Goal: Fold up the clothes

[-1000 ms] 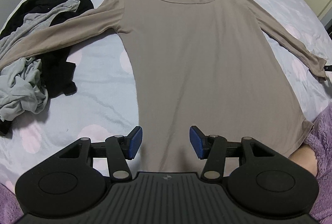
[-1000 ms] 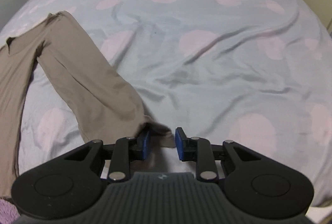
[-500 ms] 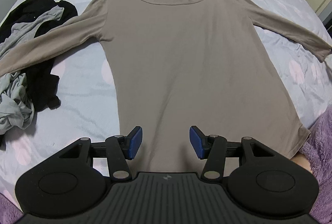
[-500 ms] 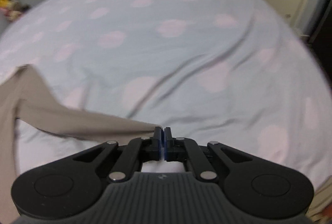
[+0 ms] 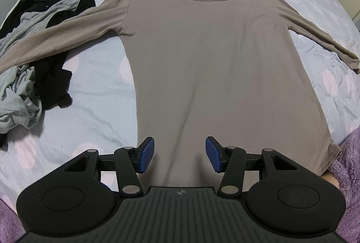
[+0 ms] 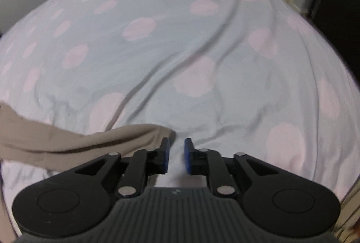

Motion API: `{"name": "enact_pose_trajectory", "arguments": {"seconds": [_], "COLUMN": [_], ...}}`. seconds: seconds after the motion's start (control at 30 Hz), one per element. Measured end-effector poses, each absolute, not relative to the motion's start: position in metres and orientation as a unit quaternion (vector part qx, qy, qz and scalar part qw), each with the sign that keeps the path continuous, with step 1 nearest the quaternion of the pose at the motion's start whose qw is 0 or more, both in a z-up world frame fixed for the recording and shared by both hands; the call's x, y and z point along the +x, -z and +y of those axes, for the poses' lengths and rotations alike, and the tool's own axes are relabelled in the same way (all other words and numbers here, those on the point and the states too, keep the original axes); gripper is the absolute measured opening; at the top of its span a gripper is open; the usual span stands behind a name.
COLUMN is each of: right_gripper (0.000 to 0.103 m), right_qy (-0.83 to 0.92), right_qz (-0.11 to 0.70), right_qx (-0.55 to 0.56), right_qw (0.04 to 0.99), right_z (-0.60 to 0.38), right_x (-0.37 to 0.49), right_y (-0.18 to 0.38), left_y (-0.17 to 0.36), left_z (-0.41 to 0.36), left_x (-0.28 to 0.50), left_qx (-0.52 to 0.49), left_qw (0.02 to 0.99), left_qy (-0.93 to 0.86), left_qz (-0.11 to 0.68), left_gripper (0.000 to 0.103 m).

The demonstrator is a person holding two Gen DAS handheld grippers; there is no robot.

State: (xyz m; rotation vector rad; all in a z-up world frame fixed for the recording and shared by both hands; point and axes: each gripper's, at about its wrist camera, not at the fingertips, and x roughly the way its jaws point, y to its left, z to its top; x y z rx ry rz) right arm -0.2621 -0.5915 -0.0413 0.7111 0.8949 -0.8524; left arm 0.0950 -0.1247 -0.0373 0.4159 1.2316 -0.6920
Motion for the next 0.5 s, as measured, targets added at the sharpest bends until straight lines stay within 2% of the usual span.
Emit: {"name": "enact_pose_trajectory", "arguments": {"seconds": [0.1,0.3,0.37,0.43,0.5], "right_gripper": [0.035,0.037,0.034,0.007,0.007], "right_qy": [0.378,0.370,0.366,0.365,0.367], "right_qz": [0.383,0.365,0.362,0.368,0.368], "right_qx": [0.390,0.475,0.487,0.479,0.473], "right_qw": [0.747,0.710,0.706,0.708,0.711], "right_z": [-0.589,-0.580,-0.575,-0.571,-0.569], "right_x": [-0.272,-0.270,-0.267,-0.262,-0.262], "right_y": [0.052,0.084,0.092,0.092,0.084], "left_y": [0.041,0.037,0.034,0.033,0.033], "left_z": [-0.130,-0.137,-0.137,-0.135,-0.130], "left_x": [0.094,0.087,0.084,0.083,0.084], "left_qx": [0.190,0.189,0.191,0.194,0.192], "left_qw": [0.737,0.739,0.739,0.741,0.743], "left_qy": [0.319,0.331,0.335,0.332,0.327], "left_qz": [0.564,0.556,0.553,0.551,0.552], "left_gripper": [0.048,0.048,0.048,0.048,0.048]}}
